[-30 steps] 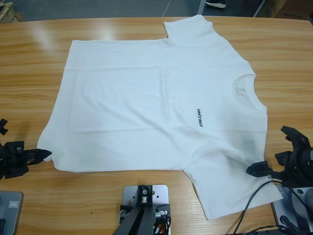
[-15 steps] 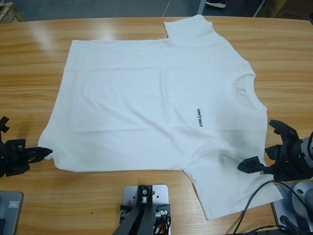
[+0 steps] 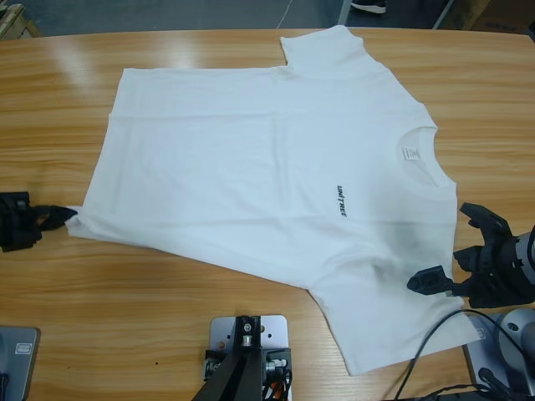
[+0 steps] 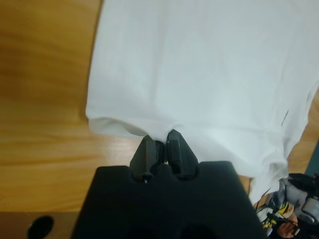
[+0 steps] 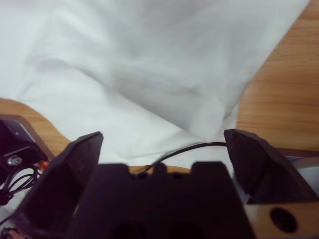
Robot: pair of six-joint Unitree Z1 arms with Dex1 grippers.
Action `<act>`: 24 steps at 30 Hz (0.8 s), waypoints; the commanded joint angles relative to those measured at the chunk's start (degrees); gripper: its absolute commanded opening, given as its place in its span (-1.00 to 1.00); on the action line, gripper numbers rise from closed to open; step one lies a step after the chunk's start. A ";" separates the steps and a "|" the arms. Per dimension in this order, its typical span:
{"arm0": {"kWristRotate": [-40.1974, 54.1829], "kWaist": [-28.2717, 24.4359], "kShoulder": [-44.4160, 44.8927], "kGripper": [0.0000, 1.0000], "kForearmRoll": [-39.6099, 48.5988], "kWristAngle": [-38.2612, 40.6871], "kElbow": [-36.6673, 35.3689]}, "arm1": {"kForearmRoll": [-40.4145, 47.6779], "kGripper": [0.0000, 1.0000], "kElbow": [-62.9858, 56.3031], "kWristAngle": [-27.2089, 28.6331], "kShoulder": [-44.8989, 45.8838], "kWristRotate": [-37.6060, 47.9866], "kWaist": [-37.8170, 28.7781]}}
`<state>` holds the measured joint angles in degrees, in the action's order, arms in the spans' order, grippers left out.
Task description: Fold clothes
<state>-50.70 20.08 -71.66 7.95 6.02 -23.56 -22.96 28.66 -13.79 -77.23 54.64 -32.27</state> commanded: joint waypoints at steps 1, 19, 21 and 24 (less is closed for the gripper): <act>3.73 -4.18 -4.56 -1.00 0.22 1.89 -1.56 | -0.69 1.00 0.52 -0.53 0.15 -0.65 0.54; 8.83 -9.38 -7.13 -1.00 -0.01 5.50 -2.81 | -0.41 1.00 0.36 -3.42 -1.96 -0.14 0.54; 8.90 -9.29 -7.27 -1.00 -0.04 5.50 -2.81 | -0.51 1.00 -0.56 -4.91 -2.17 -0.14 0.54; 8.95 -9.27 -7.14 -1.00 -0.04 5.50 -2.81 | -0.34 1.00 -1.72 -6.21 -3.59 -0.21 0.54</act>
<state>-42.77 11.16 -77.04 7.95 10.59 -27.17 -22.96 28.86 -16.69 -77.52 54.63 -32.26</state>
